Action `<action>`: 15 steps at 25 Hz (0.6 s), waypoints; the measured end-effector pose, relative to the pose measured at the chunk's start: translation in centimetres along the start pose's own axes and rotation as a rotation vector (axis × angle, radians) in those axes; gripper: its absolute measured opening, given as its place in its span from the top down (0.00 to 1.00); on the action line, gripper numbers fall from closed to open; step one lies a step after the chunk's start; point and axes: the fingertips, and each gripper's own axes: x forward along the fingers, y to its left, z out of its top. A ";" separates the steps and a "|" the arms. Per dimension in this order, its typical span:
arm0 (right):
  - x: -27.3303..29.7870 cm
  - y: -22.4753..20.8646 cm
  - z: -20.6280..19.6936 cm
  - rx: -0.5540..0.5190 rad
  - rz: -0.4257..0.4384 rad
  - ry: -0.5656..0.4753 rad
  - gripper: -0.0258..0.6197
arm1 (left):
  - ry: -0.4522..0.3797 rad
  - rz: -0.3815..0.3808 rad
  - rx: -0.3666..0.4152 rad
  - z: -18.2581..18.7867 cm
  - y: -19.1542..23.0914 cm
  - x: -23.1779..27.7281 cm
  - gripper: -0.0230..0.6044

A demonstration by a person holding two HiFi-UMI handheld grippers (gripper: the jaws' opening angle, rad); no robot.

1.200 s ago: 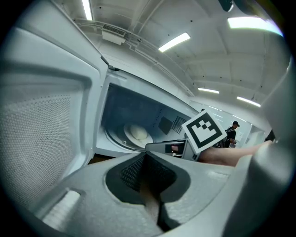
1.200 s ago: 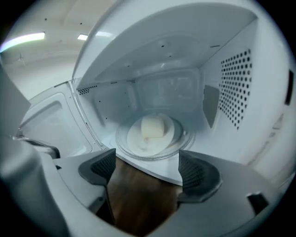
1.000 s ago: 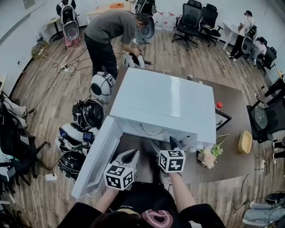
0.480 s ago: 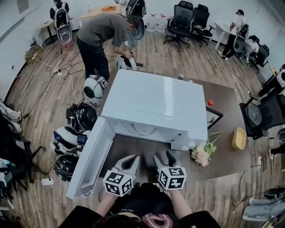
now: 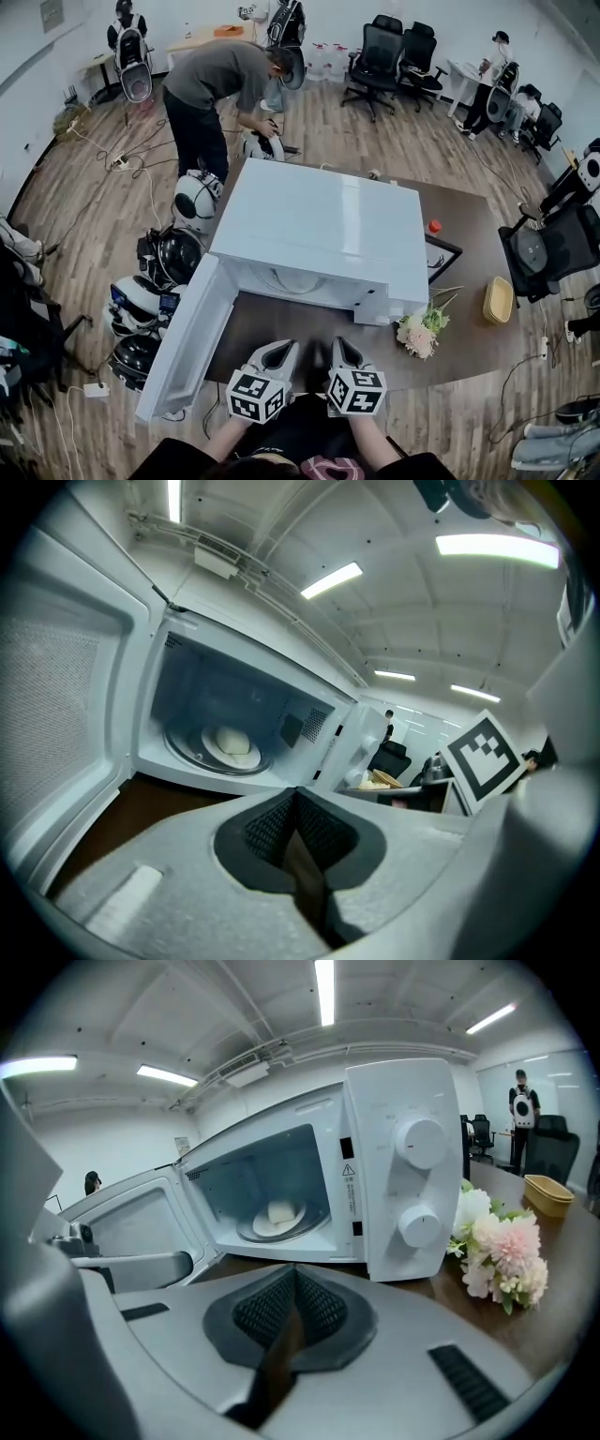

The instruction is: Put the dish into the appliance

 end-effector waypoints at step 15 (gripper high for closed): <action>-0.5 -0.2 0.4 -0.075 -0.042 -0.012 0.95 | -0.027 0.031 0.015 0.2 -0.2 -0.5 0.95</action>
